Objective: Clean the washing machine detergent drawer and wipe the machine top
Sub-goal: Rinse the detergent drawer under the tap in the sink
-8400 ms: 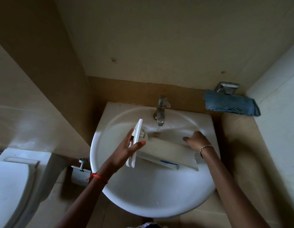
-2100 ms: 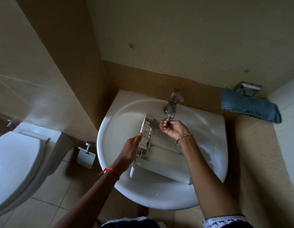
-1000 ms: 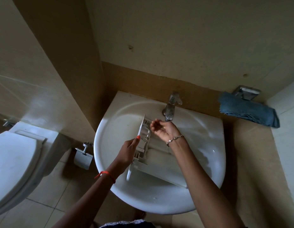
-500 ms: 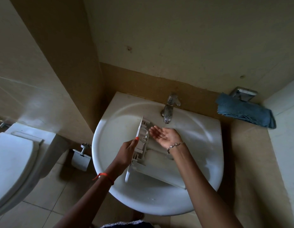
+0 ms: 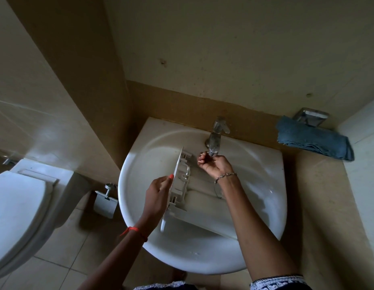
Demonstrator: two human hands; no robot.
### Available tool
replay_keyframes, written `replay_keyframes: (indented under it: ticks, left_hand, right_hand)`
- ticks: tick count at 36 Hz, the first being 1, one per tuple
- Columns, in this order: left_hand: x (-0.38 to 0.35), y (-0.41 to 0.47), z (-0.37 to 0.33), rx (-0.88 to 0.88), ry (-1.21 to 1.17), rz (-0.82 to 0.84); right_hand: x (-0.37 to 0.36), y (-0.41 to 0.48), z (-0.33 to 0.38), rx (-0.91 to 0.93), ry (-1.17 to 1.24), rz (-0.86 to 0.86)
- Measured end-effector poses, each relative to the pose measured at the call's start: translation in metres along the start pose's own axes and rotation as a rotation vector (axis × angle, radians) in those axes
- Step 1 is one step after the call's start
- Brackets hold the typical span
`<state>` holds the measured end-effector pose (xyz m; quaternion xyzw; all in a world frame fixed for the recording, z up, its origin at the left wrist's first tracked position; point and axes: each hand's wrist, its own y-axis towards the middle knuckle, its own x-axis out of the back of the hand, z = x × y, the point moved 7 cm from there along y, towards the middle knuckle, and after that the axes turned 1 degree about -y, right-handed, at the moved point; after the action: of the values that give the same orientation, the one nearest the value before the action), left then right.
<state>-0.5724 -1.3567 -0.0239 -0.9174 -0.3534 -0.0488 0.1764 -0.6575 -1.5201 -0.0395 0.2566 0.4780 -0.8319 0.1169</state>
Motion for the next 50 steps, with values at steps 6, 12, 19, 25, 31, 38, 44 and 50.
replay_keyframes:
  ticks: [6, 12, 19, 25, 31, 38, 44, 50]
  left_hand:
    - [-0.007, -0.005, 0.026, 0.353, -0.04, 0.268]
    - [-0.005, -0.018, 0.06, 0.688, -0.163, 0.429]
    - [-0.013, -0.023, 0.043, 0.691, -0.181, 0.548]
    - [-0.011, -0.024, 0.046, 0.734, -0.233, 0.534]
    - [-0.013, -0.021, 0.055, 0.756, -0.346, 0.468]
    - [-0.01, -0.024, 0.048, 0.713, -0.362, 0.428]
    - [-0.001, -0.03, 0.045, 0.805, -0.39, 0.446]
    - [0.022, -0.033, 0.026, 0.789, -0.429, 0.453]
  right_hand:
    - [0.015, -0.013, -0.011, -0.087, -0.273, 0.0]
    - [0.021, -0.029, -0.021, -0.135, -0.303, 0.006]
    - [0.002, -0.047, -0.026, -0.164, -0.389, 0.173]
    - [-0.035, -0.059, -0.013, 0.131, -0.838, 0.204]
    - [-0.051, -0.06, -0.008, 0.31, -1.142, 0.034]
    - [-0.063, -0.067, -0.027, 0.45, -1.58, -0.065]
    - [-0.071, -0.086, -0.04, 0.48, -1.704, -0.05]
    - [-0.069, -0.103, -0.013, 0.595, -1.607, -0.164]
